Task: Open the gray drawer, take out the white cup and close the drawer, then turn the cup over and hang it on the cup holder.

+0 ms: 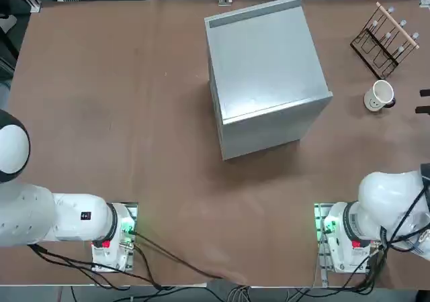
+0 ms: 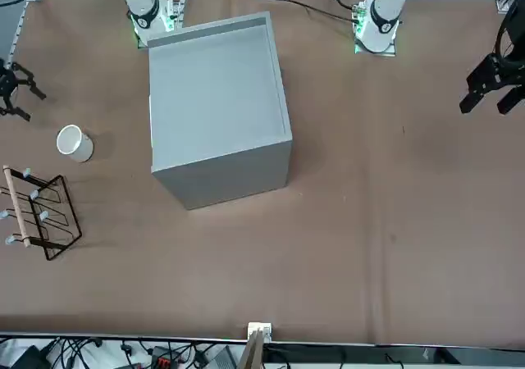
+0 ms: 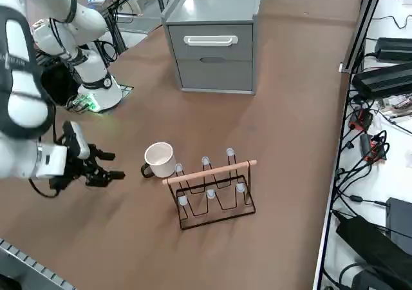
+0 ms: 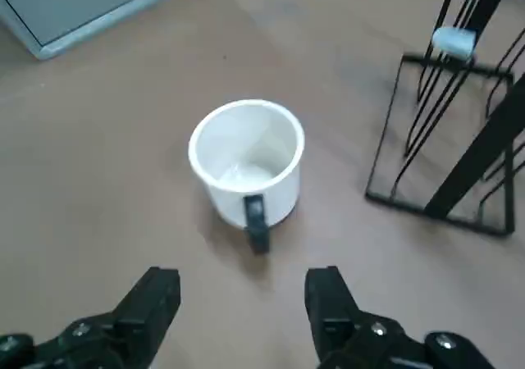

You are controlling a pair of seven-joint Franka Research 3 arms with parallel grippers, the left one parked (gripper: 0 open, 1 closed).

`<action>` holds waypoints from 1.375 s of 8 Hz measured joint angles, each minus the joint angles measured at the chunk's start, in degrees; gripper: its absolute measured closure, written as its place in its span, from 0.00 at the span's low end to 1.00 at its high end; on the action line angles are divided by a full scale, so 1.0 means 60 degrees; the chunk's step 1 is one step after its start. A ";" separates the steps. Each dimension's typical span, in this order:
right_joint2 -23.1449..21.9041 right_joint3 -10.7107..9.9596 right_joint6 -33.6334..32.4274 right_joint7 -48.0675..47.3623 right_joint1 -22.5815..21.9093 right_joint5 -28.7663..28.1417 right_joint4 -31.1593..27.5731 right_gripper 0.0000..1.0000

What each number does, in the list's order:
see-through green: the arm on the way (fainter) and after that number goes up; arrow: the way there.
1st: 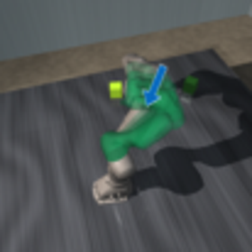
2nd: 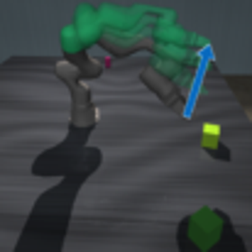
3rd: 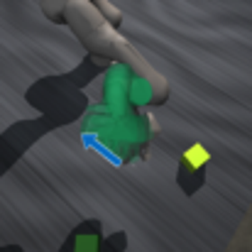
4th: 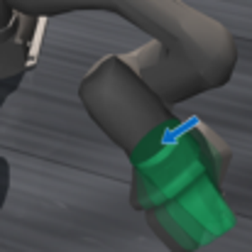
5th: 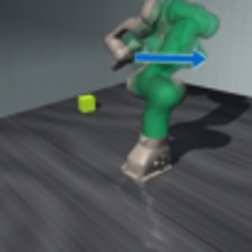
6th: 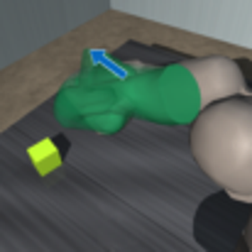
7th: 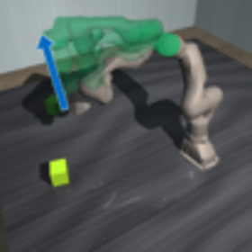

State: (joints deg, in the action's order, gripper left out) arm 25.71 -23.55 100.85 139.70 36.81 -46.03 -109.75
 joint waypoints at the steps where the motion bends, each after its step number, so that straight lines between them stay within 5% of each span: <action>1: 0.0654 0.0021 -0.0696 0.0265 0.0078 -0.0530 0.0583 0.08; 5: 0.2331 0.0131 -0.1939 0.1179 0.0107 -0.1606 0.0989 0.07; 8: 0.2584 0.0133 -0.2159 0.1432 0.0122 -0.1857 0.1026 0.10; 11: 0.2622 0.0133 -0.2165 0.1443 0.0137 -0.2066 0.1068 0.25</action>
State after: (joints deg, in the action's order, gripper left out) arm 41.44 -22.75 87.86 148.35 37.63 -58.42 -103.35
